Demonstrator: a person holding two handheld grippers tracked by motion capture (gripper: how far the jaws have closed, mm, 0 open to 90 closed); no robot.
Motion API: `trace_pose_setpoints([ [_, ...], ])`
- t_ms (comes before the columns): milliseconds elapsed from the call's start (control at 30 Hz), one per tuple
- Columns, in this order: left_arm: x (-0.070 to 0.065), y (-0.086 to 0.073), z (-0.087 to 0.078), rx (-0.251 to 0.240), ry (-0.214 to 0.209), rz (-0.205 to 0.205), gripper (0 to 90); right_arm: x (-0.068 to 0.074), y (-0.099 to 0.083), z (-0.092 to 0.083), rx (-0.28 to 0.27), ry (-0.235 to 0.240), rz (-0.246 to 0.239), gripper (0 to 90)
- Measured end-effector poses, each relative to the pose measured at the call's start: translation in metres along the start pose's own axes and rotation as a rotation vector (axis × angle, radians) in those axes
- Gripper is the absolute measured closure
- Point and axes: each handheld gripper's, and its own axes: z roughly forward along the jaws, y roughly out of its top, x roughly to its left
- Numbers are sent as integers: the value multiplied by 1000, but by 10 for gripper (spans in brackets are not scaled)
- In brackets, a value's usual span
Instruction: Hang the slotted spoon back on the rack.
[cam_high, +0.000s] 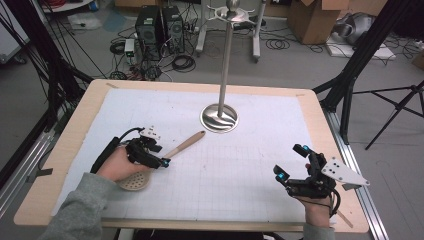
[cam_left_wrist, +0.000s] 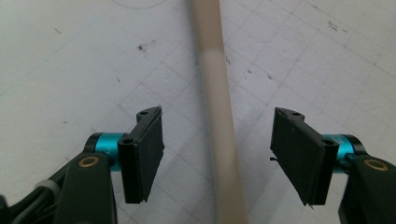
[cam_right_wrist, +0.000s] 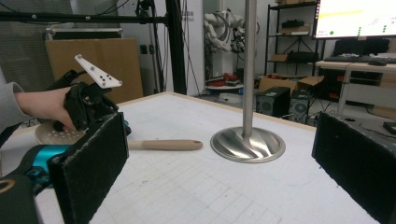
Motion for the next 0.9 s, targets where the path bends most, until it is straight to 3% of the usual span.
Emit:
trace_pose_setpoints([
  [167, -1, 0, 0, 30, 0, -21, 414, 1, 0, -1, -2, 1, 6, 26],
  [300, -4, 2, 0, 86, 8, -9, 459, 1, 1, -1, -4, 0, 5, 26],
  [467, -6, 2, 0, 106, 18, -13, 503, 1, 1, -2, -5, 2, 6, 26],
  [567, -8, 3, 0, 114, 29, -1, 537, 1, 1, -2, -6, 2, 3, 26],
  [667, -10, 2, 0, 123, 66, 34, 597, 1, 1, -3, -4, -3, 3, 26],
  [767, -11, 1, 0, 117, 65, 46, 630, 1, 1, -3, -6, -2, 2, 26],
  [900, -14, 2, 0, 119, 65, 64, 753, 2, 1, -4, -2, -3, 4, 26],
])
